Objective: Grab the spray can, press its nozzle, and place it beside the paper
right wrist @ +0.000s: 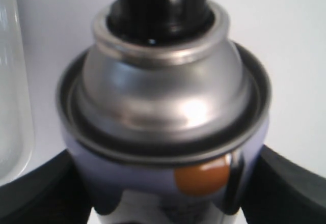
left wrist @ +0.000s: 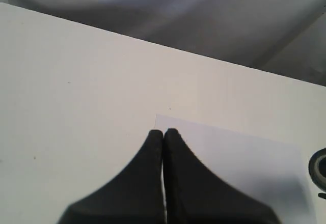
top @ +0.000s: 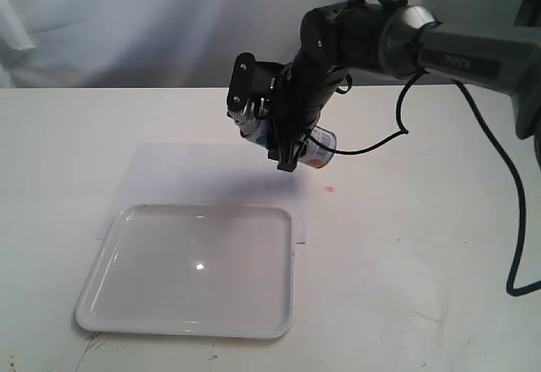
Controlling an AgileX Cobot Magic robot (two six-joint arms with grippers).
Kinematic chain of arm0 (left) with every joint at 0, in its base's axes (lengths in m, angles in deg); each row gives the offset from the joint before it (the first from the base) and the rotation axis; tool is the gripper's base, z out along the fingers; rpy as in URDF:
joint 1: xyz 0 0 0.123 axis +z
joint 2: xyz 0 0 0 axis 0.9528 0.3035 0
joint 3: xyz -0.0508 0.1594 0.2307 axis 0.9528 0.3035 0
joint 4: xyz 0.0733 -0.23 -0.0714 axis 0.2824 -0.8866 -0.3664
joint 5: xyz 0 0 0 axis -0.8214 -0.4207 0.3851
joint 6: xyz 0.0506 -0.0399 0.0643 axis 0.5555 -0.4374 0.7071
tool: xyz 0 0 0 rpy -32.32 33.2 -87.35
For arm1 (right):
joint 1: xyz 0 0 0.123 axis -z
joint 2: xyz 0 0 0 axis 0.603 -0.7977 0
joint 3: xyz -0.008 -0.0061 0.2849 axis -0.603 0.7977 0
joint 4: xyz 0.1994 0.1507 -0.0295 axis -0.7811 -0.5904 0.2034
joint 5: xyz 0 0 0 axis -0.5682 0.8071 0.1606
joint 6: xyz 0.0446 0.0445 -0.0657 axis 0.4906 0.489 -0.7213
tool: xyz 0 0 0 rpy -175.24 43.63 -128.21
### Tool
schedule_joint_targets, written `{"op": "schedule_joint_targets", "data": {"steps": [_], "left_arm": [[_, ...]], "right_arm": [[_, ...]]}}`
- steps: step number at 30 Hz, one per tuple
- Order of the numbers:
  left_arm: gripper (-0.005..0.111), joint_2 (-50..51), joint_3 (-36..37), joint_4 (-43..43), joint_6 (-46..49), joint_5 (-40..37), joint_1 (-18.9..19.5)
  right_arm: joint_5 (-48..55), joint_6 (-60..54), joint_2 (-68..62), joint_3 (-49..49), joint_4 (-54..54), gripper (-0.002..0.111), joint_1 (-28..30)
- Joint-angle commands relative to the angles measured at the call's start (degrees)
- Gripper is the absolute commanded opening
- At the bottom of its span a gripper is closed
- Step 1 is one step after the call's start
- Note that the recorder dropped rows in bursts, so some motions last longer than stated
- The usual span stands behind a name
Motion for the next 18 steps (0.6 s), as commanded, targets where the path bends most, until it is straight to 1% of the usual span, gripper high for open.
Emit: {"op": "schedule_joint_targets", "data": {"steps": [1, 3, 6, 9, 12, 18], "left_arm": [[0.0, 4.1, -4.0, -1.7, 2.9, -0.9, -0.3], [0.0, 5.8, -5.6, -2.7, 3.0, -2.2, -0.3], [0.0, 9.0, -8.2, -4.7, 5.5, -6.3, -0.3], [0.0, 12.3, -11.0, -9.9, 8.7, -10.7, -0.3], [0.0, 15.8, -14.2, -16.6, 14.8, -15.8, -0.3], [0.0, 22.9, -21.4, -26.3, 22.7, -27.8, -0.3]], "right_arm": [[-2.0, 0.0, -1.9, -0.6, 0.6, 0.0, 0.2], [-2.0, 0.0, -2.4, -0.6, 1.3, 0.0, 0.1], [-2.2, 0.0, -2.3, -1.0, 2.6, 0.0, -0.2], [-1.5, 0.0, -2.3, -2.1, 2.4, 0.0, -0.5], [-0.2, 0.0, -2.3, -2.1, 2.8, 0.0, -1.0], [3.1, 0.1, -2.2, -2.1, 6.6, 0.0, -1.6]]}}
